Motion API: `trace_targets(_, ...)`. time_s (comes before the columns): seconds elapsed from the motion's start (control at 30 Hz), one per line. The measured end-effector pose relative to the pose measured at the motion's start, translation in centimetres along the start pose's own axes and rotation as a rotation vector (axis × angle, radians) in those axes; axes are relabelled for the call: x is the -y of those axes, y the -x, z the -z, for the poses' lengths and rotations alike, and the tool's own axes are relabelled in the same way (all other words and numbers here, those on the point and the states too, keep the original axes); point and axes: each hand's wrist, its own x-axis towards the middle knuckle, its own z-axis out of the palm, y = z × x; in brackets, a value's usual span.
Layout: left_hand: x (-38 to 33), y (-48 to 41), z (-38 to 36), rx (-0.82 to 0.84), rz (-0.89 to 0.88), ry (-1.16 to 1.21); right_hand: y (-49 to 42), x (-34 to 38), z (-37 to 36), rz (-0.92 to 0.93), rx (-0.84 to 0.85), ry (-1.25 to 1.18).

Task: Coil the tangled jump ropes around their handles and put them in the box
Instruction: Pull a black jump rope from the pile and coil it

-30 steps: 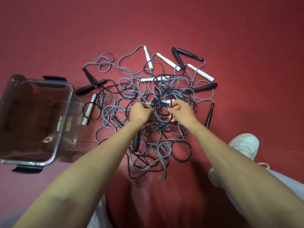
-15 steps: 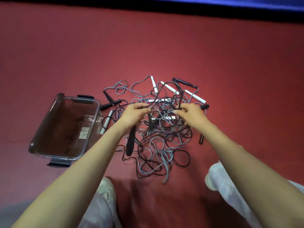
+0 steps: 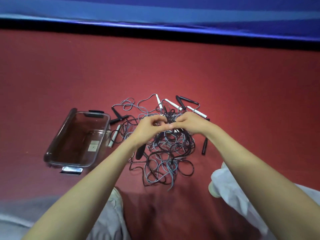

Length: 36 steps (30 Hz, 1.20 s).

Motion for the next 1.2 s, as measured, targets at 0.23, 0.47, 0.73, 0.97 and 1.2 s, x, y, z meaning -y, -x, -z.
trace_targets(0.23,-0.2,0.3,-0.6,0.033,0.27,0.326,0.6,0.0,-2.5,0.107,0.11,0.069)
trace_targets(0.47,2.2,-0.4,0.8,-0.027,0.262,0.359,-0.7,-3.2,-3.2,-0.034,0.021,-0.098)
trace_targets(0.73,4.1,-0.5,3.4,-0.007,0.265,0.415,-5.0,-7.4,-8.3,0.008,0.218,0.189)
trace_targets(0.97,4.5,-0.5,4.9,0.166,0.293,0.374,-9.6,-7.3,-9.7,-0.103,0.036,0.032)
trace_targets(1.2,5.7,-3.1,5.0,-0.159,0.458,-0.232,-8.4,-8.7,-6.2,-0.211,-0.276,0.088)
